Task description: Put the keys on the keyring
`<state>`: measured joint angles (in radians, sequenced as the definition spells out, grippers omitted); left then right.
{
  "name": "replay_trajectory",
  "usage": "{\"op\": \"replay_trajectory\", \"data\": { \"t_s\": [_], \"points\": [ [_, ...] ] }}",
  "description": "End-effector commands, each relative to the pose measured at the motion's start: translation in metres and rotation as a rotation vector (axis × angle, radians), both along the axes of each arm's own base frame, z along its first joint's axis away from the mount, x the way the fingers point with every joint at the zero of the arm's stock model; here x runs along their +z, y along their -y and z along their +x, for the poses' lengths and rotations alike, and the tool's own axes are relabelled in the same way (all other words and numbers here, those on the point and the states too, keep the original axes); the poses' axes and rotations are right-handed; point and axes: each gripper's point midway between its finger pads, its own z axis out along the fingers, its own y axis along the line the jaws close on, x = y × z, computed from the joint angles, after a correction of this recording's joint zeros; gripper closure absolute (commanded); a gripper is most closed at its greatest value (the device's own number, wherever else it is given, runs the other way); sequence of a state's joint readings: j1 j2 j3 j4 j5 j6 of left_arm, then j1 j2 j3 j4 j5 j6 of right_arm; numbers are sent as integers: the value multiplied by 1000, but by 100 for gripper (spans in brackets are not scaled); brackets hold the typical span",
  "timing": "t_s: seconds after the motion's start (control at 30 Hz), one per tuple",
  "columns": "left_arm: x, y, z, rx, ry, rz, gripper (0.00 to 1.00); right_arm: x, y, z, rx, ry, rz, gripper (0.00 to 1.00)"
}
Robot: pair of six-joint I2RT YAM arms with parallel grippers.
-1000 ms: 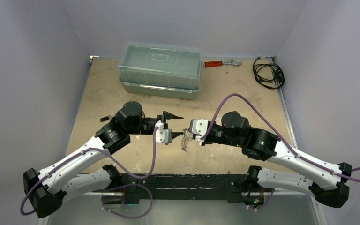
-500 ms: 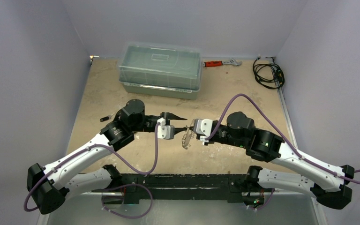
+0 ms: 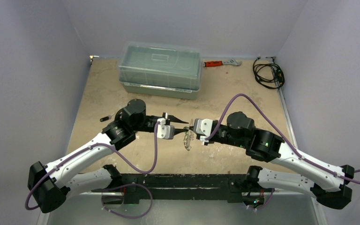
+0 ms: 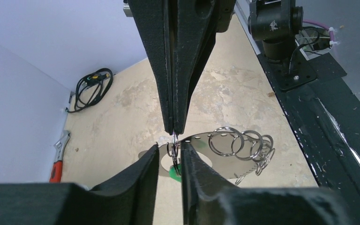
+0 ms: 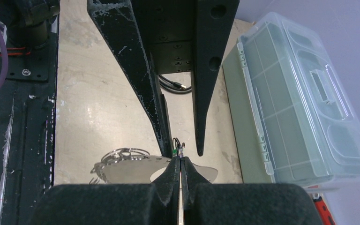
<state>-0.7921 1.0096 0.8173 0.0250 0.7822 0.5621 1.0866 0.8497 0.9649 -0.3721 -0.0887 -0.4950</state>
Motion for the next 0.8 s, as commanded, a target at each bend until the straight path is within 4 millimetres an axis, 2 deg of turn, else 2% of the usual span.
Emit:
{"op": "replay_trajectory", "data": {
  "t_s": [0.0, 0.1, 0.13, 0.33, 0.43, 0.5, 0.6, 0.77],
  "points": [
    [6, 3, -5, -39, -2, -43, 83, 36, -6, 1, 8, 61, 103, 100],
    [6, 3, -6, -40, -4, -47, 93, 36, -6, 1, 10, 60, 104, 100],
    [5, 3, -6, -39, -4, -48, 100, 36, -6, 1, 11, 58, 104, 100],
    [-1, -3, 12, 66, 6, -6, 100, 31, -4, 4, -18, 37, 90, 99],
    [-5, -6, 21, 121, 12, 26, 100, 22, 1, 13, -82, 14, 47, 70],
    [-7, -8, 24, 138, 6, 41, 100, 18, 3, 17, -109, 7, 24, 60],
    [-14, -10, 24, 146, -13, 68, 100, 13, 3, 21, -129, 0, 0, 54],
    [-13, -11, 21, 143, -14, 60, 100, 7, -6, 24, -117, -11, -37, 54]
  ]
}}
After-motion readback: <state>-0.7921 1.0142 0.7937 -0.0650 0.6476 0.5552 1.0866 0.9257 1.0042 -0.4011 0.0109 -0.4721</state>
